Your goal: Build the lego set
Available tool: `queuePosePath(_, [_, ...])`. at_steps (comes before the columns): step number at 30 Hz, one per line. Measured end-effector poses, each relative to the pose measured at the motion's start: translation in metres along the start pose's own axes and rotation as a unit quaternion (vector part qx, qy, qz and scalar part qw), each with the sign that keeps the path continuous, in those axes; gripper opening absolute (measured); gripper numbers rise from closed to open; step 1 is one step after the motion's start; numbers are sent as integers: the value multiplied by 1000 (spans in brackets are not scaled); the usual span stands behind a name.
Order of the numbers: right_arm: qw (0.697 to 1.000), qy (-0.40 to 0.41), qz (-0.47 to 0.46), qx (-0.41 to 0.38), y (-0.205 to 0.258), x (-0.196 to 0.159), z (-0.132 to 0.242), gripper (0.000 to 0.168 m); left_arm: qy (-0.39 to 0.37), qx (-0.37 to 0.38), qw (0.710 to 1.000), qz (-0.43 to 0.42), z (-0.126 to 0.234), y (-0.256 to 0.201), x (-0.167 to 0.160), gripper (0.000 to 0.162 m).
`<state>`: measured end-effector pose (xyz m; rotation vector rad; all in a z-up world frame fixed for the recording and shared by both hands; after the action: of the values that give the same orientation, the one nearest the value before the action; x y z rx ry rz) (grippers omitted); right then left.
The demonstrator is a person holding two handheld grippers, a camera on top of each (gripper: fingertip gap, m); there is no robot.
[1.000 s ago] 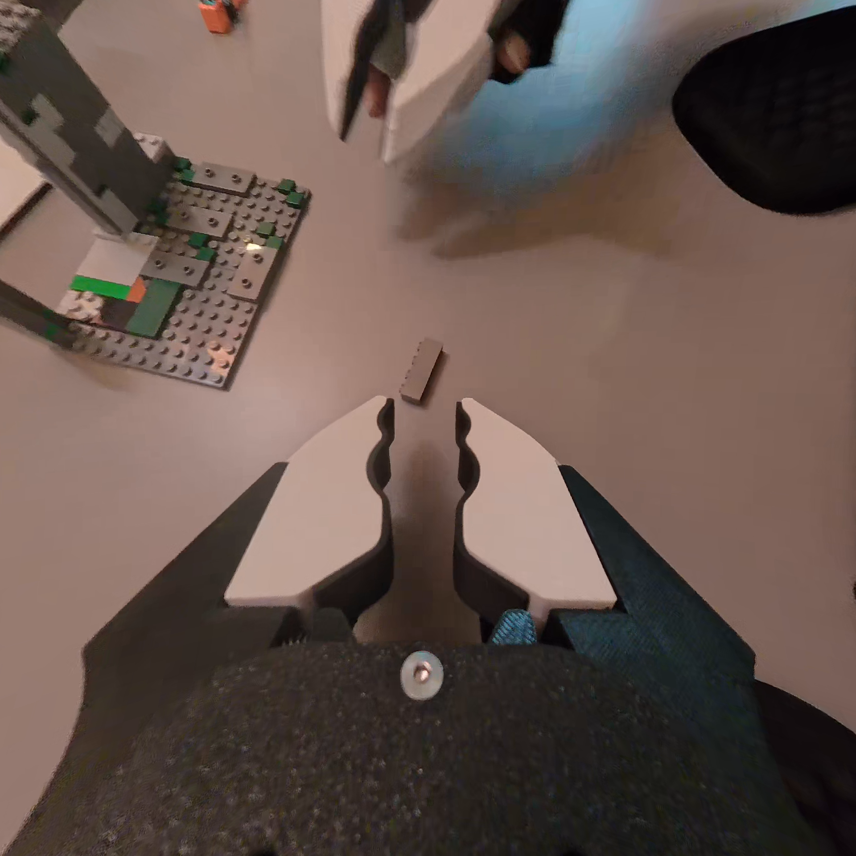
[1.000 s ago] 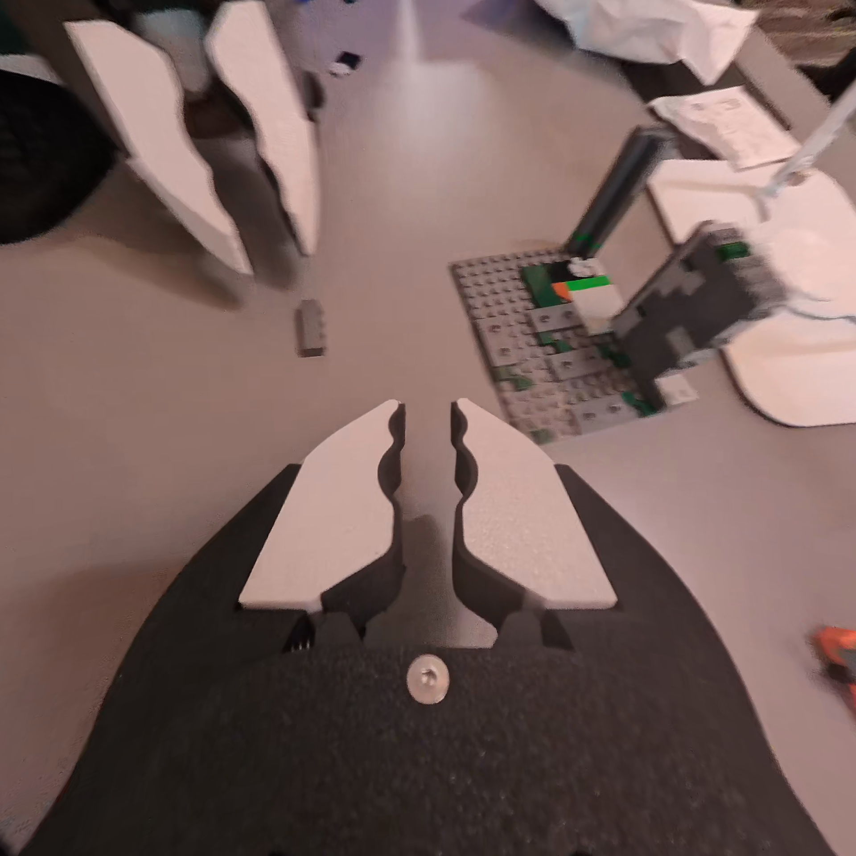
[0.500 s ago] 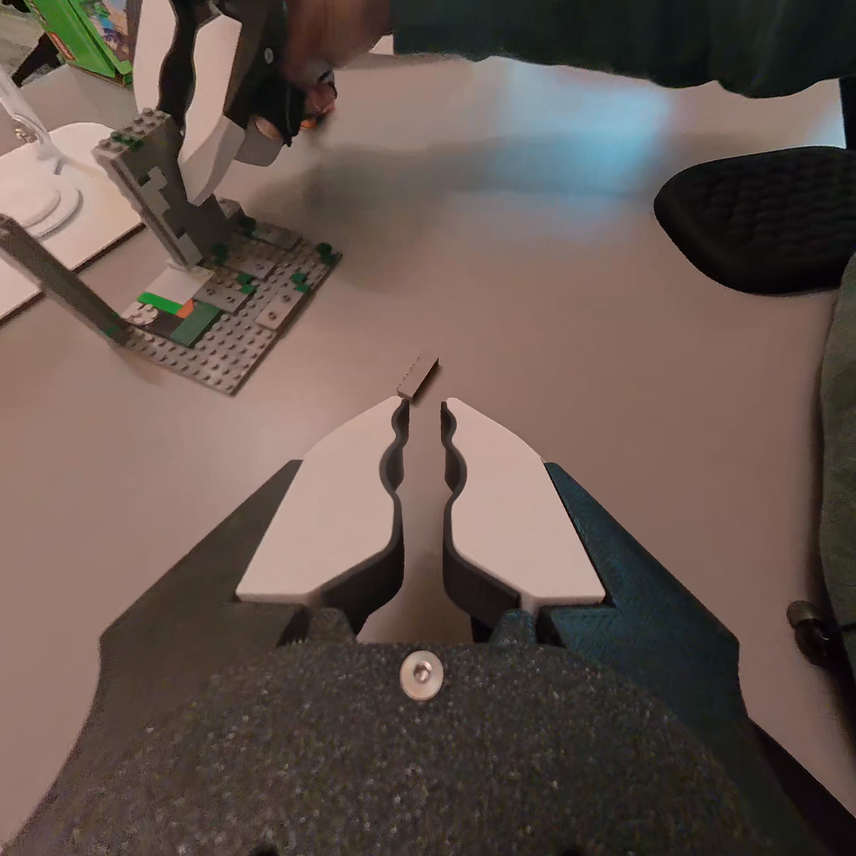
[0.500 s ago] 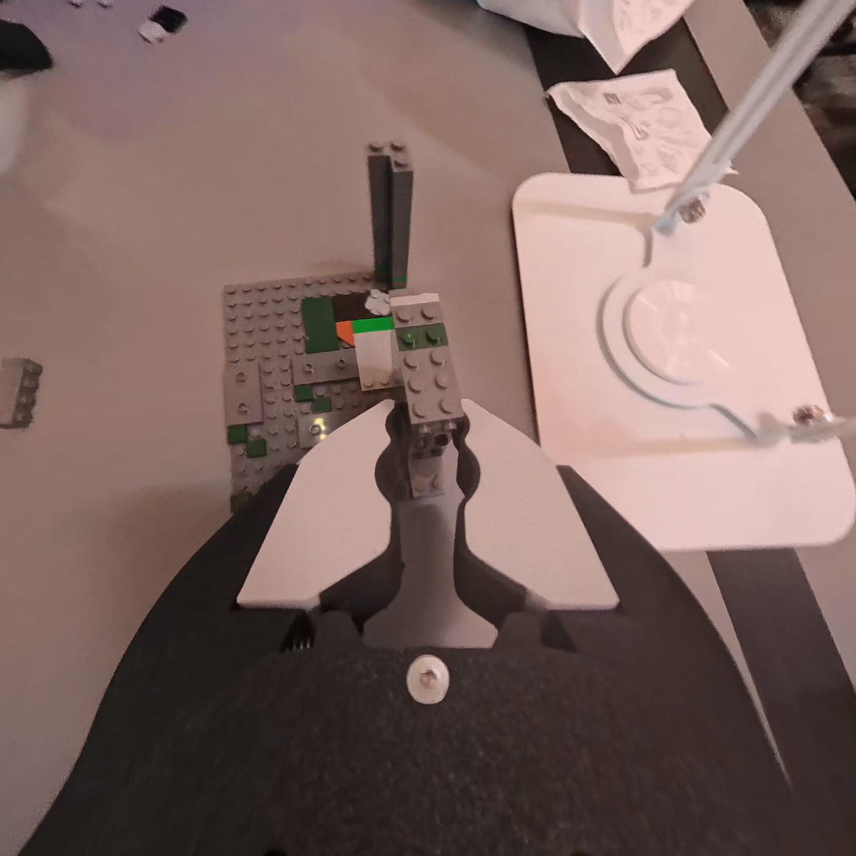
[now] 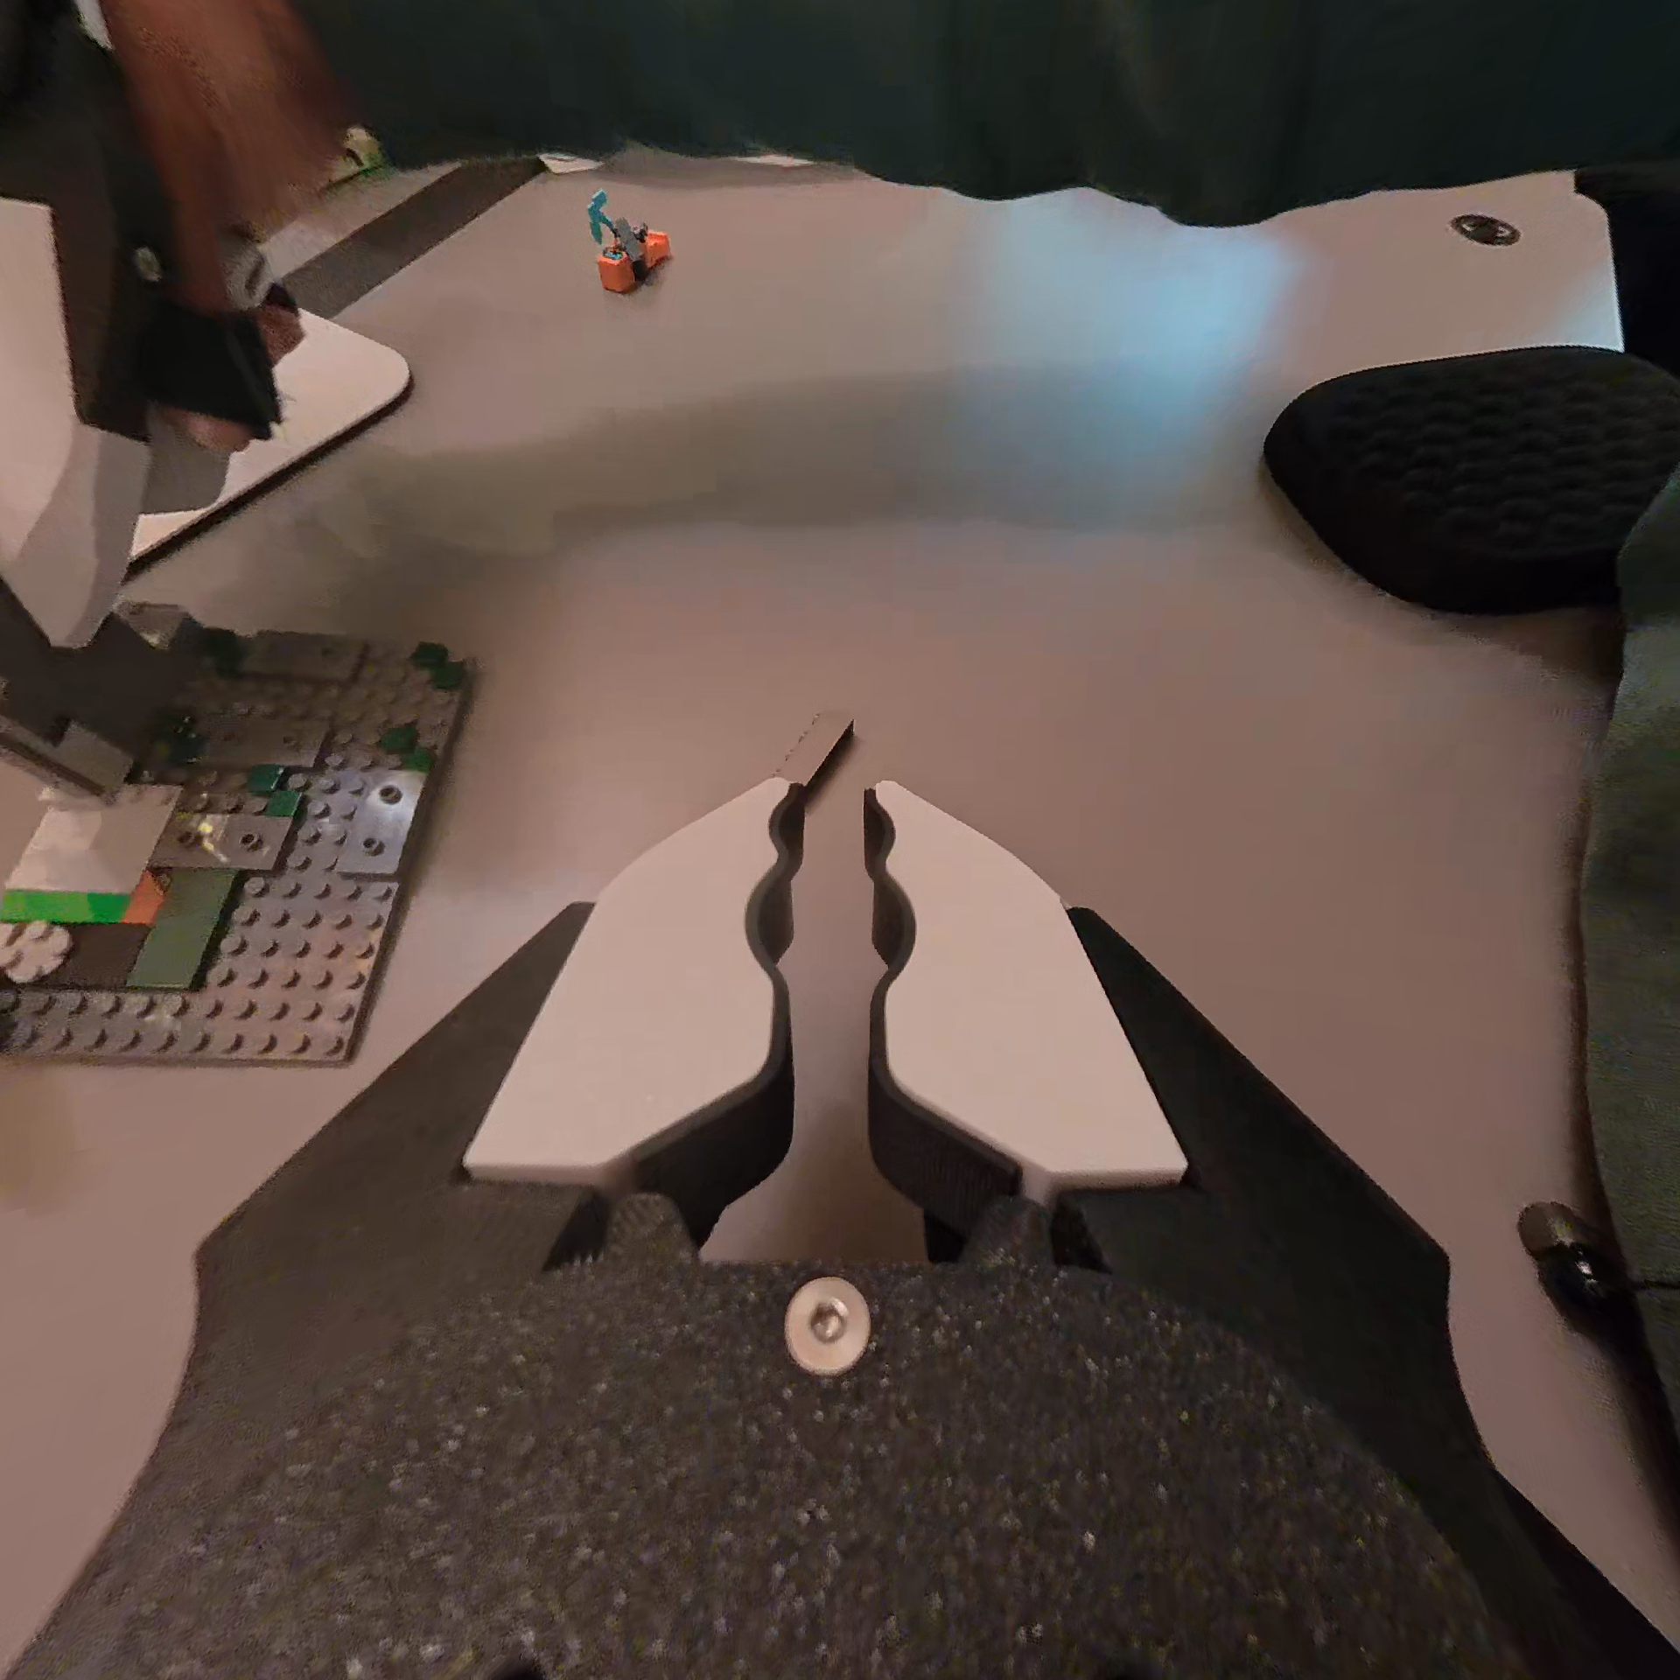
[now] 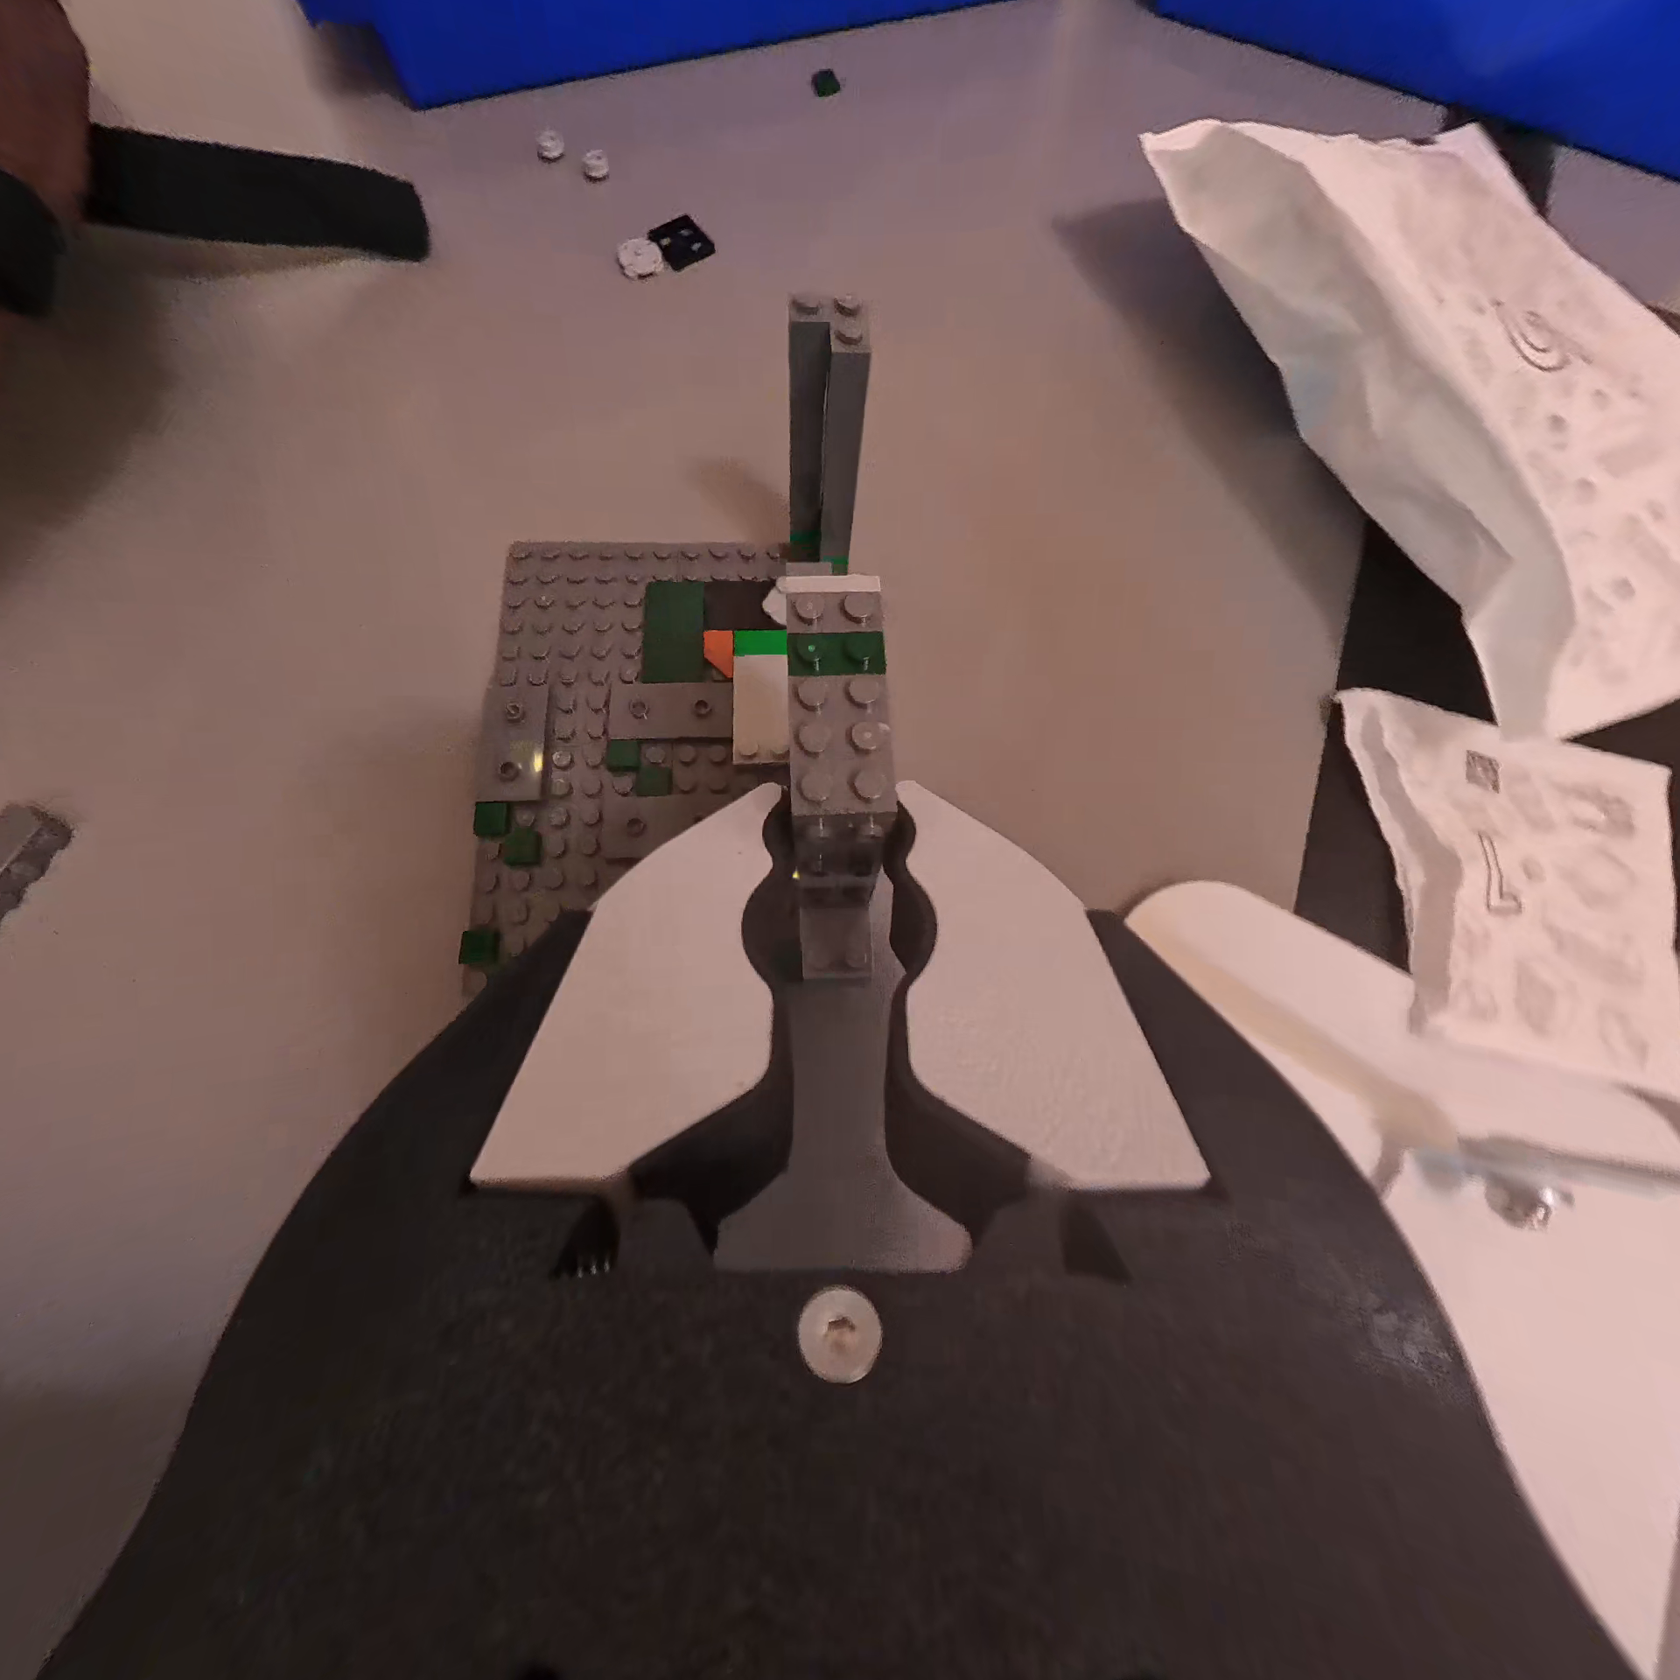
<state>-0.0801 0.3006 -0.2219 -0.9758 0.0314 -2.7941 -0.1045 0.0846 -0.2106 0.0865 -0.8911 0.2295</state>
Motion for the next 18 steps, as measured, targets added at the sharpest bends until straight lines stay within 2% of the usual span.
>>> queuePosePath(5, [1000, 23, 19, 4, -12, 3, -14, 20, -2, -4, 1000, 7, -2, 1, -1, 12])
queuePosePath(6, [1000, 22, 14, -2, -13, 3, -13, 26, -1, -3, 1000, 7, -3, 1, -2, 12])
queuePosePath(8, [1000, 11, -5, -16, -15, 4, -4, 39, 0, -4, 1000, 5, -3, -1, -2, 12])
queuePosePath(11, [997, -7, -29, -67, -11, 3, 23, 48, 0, -1, 1000, 4, -4, -2, -2, 12])
queuePosePath(13, [991, -32, -53, -115, 0, 5, 46, 44, 1, 0, 1000, 2, -4, -3, -2, 11])
queuePosePath(15, [982, -55, -94, -152, 20, 10, 65, 32, 7, 3, 1000, 2, -5, -4, -3, 8])
queuePosePath(18, [967, -86, -166, -170, 69, 27, 78, 17, 21, 15, 1000, -1, -8, -4, -8, 6])
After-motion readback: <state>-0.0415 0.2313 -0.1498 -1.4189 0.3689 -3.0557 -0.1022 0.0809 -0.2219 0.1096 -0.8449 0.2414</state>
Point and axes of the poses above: each gripper's, where its closed fingertips meet, z back along the fingers, x out of its top, y = z × x across the jaws, the point moved 2 cm from there along z, back along the fingers, and after that the axes turned 10 degrees about y, right-handed, at the moved point
